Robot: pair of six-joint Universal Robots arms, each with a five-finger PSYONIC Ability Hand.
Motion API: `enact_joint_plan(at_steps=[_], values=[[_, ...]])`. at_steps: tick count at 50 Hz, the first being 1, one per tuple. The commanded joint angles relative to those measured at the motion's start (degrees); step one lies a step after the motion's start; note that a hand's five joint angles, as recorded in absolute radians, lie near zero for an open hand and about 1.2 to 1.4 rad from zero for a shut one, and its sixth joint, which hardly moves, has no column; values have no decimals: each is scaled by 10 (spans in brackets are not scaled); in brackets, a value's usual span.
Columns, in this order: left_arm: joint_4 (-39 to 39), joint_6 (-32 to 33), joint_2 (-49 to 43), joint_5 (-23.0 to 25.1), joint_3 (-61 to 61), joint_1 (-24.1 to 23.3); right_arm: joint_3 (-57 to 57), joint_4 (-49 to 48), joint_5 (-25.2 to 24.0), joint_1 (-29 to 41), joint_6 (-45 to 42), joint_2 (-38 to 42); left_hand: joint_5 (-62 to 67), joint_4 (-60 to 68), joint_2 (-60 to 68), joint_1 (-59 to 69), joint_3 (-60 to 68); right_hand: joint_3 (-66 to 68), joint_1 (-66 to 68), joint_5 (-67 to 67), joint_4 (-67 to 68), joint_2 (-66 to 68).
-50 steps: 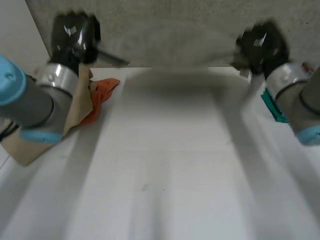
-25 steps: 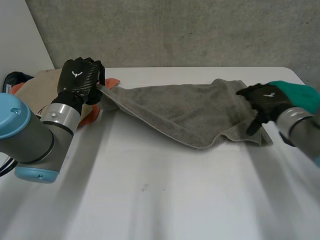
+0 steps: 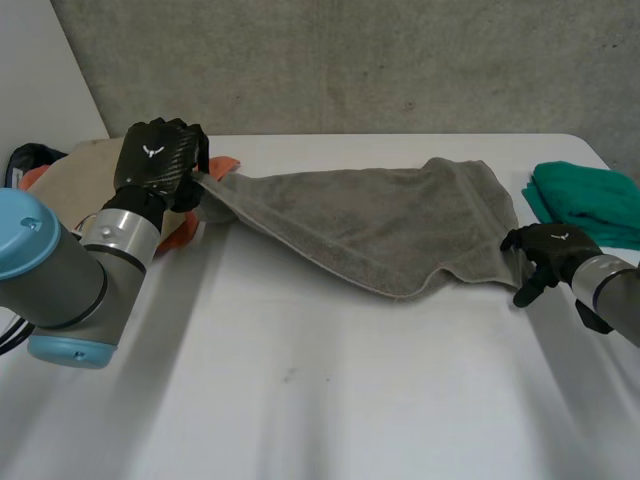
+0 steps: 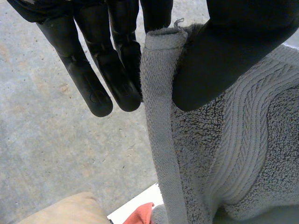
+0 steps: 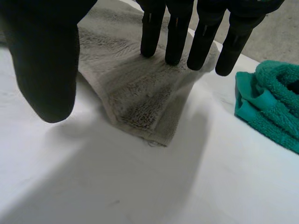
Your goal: Fold the laundry.
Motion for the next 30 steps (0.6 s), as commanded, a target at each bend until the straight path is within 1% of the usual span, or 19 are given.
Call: enact_joint_plan(at_steps=[1, 2, 4, 7, 9, 12, 14, 15, 18, 19, 22, 23, 25, 26, 27, 29, 30], values=[[1, 0, 0, 0, 0, 1, -40, -11, 3, 18, 2, 44, 130, 111, 112, 135, 115, 80, 80, 74, 77, 84], [1, 0, 0, 0, 0, 1, -44, -12, 5, 22, 2, 48, 130, 111, 112, 135, 115, 95, 95, 89, 92, 99], [1, 0, -1, -1, 0, 1, -53, -18, 10, 27, 2, 60, 130, 111, 112, 135, 115, 246, 246, 240, 243, 250], [1, 0, 0, -2, 0, 1, -55, -50, 21, 29, 9, 59, 130, 111, 112, 135, 115, 543, 543, 537, 540, 547], [0, -1, 0, -2, 0, 0, -51, -72, 32, 29, 18, 52, 130, 111, 112, 135, 115, 544, 544, 538, 541, 548], [-2, -1, 4, -3, 0, -2, -47, -78, 41, 27, 16, 34, 130, 111, 112, 135, 115, 544, 544, 538, 541, 548], [-9, 0, 19, -4, -4, -2, -41, -74, 40, 24, 13, -1, 130, 111, 112, 135, 115, 544, 544, 538, 541, 548], [-13, 0, 27, -4, -6, -2, -38, -61, 37, 24, 12, -24, 130, 111, 112, 135, 115, 544, 544, 538, 541, 548], [-40, 0, 55, -4, -14, 3, -35, -15, 30, 20, -4, -57, 130, 111, 112, 135, 115, 544, 544, 538, 541, 548], [-62, 2, 68, -4, -18, 6, -36, 24, 25, 17, -27, -69, 130, 111, 112, 135, 115, 544, 544, 538, 541, 548], [-112, 3, 94, -4, -23, 9, -33, 98, 15, -1, -102, -86, 130, 111, 112, 135, 115, 544, 544, 538, 541, 548], [-156, 6, 111, -4, -27, 12, -26, 141, 14, -16, -164, -96, 130, 111, 112, 135, 115, 544, 544, 538, 541, 548], [-208, 8, 129, -4, -32, 16, -11, 193, 18, -34, -238, -121, 130, 111, 112, 135, 115, 544, 544, 538, 541, 548], [-234, 8, 139, -4, -35, 19, 10, 246, 24, -49, -315, -154, 130, 111, 112, 135, 115, 544, 544, 538, 541, 548], [-286, 9, 158, -4, -42, 26, 24, 279, 28, -56, -354, -171, 130, 111, 112, 135, 115, 544, 544, 538, 541, 548], [-343, 12, 179, -1, -53, 33, 48, 324, 35, -70, -417, -204, 130, 111, 112, 135, 115, 544, 544, 538, 541, 548], [-372, 17, 190, 0, -59, 37, 76, 365, 35, -86, -475, -231, 130, 111, 112, 135, 115, 544, 544, 538, 541, 548]])
